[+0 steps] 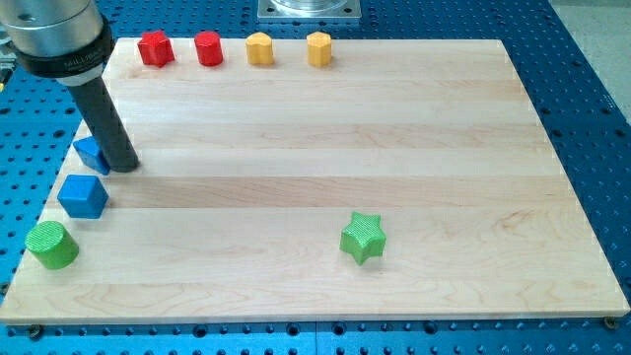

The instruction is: Push the green star to the left center

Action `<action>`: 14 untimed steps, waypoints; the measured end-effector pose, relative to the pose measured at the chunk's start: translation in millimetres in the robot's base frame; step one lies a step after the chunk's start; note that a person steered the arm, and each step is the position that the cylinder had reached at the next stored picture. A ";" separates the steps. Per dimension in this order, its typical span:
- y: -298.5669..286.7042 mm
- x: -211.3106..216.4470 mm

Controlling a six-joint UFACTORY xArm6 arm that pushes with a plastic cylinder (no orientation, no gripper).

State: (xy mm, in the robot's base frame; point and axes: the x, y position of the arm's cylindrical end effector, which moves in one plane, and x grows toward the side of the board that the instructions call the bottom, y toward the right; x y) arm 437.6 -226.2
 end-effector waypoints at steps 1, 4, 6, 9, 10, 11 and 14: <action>56.5 3.3; 406.3 28.2; 319.5 148.3; 128.1 37.8; 177.9 50.9; 211.2 63.9; 355.9 32.0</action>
State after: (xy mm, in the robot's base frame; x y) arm 469.6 129.7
